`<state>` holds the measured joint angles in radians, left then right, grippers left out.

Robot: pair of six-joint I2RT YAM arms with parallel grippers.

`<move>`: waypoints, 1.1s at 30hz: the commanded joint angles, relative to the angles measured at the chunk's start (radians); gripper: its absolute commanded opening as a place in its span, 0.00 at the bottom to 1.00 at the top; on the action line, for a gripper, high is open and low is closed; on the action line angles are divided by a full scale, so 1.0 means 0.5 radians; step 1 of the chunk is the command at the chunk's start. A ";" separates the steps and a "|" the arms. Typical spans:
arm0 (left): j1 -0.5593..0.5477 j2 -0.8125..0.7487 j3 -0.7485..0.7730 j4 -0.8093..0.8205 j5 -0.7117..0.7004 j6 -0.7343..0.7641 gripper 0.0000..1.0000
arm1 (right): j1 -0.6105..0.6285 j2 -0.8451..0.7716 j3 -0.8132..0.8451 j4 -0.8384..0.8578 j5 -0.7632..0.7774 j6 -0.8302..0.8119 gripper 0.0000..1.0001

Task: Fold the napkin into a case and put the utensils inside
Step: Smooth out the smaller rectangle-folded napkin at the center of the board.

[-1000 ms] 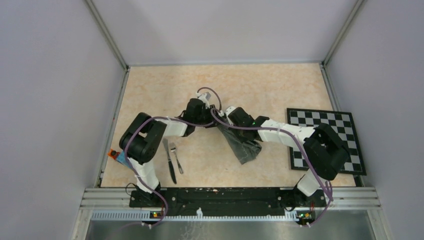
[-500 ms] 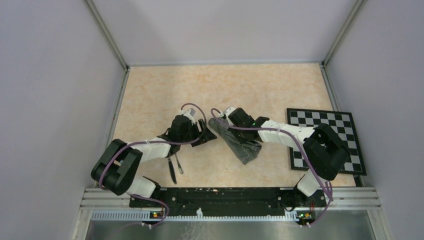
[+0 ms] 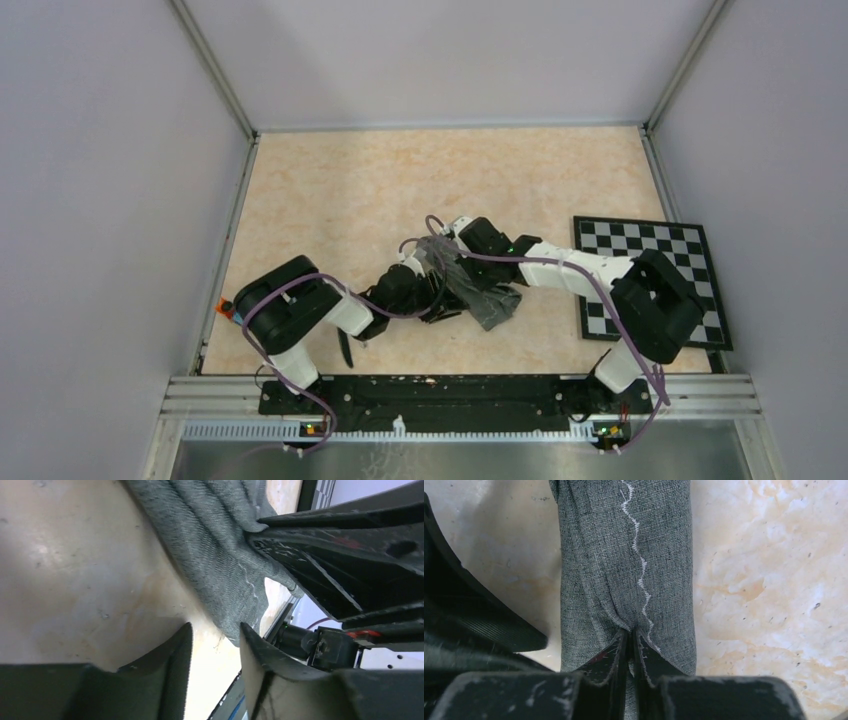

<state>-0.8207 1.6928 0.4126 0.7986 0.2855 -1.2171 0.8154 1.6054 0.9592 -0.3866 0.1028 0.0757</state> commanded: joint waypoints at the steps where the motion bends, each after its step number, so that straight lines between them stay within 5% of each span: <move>1: -0.029 0.097 -0.096 0.251 -0.198 -0.138 0.40 | 0.023 -0.153 -0.059 0.050 -0.063 0.070 0.13; 12: -0.028 0.114 -0.110 0.194 -0.241 -0.119 0.31 | 0.023 -0.309 -0.208 0.177 -0.085 0.051 0.46; 20: -0.027 0.193 -0.117 0.322 -0.168 -0.194 0.34 | 0.118 -0.203 -0.225 0.229 0.119 0.019 0.48; 25: -0.031 0.227 -0.148 0.394 -0.168 -0.236 0.33 | 0.184 -0.136 -0.221 0.258 0.274 0.028 0.35; 30: -0.032 0.275 -0.142 0.439 -0.158 -0.254 0.28 | 0.188 -0.156 -0.194 0.280 0.288 0.047 0.02; 33: -0.031 0.333 -0.131 0.500 -0.148 -0.279 0.26 | 0.188 -0.164 -0.157 0.269 0.239 0.069 0.00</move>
<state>-0.8326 1.8122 0.3565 1.0225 0.2089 -1.3495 0.8986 1.5352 0.8452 -0.2794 0.2195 0.0967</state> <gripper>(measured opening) 0.268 0.010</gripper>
